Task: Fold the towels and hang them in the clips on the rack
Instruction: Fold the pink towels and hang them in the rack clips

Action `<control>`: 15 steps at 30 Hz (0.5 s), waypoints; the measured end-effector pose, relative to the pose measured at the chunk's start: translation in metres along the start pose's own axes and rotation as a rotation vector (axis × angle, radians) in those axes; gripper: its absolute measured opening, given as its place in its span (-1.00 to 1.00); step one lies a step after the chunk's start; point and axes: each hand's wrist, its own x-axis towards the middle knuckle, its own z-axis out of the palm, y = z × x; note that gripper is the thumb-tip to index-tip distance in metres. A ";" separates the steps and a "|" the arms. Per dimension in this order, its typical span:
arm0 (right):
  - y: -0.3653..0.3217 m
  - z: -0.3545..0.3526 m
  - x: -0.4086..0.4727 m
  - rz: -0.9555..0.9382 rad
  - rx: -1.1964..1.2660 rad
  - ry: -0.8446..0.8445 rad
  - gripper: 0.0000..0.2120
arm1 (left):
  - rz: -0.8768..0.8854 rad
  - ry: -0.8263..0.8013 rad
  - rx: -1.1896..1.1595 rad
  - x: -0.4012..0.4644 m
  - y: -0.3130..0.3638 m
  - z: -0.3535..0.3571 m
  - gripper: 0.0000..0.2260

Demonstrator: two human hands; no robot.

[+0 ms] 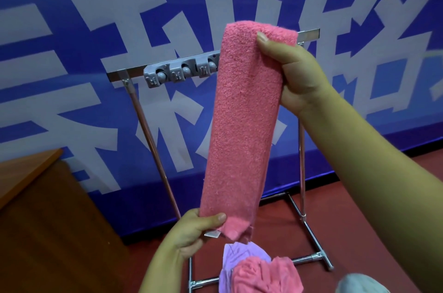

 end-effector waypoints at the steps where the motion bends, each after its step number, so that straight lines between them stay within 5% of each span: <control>1: 0.000 0.000 0.000 -0.018 -0.015 -0.003 -0.86 | 0.000 -0.010 0.012 0.000 0.000 -0.001 -0.47; 6: -0.004 -0.006 -0.001 -0.082 -0.089 0.003 -0.89 | 0.018 -0.042 0.041 -0.003 0.002 -0.002 -0.67; 15: -0.007 -0.011 -0.001 -0.148 -0.154 0.026 -0.91 | 0.028 0.028 0.184 -0.008 0.011 0.002 -0.74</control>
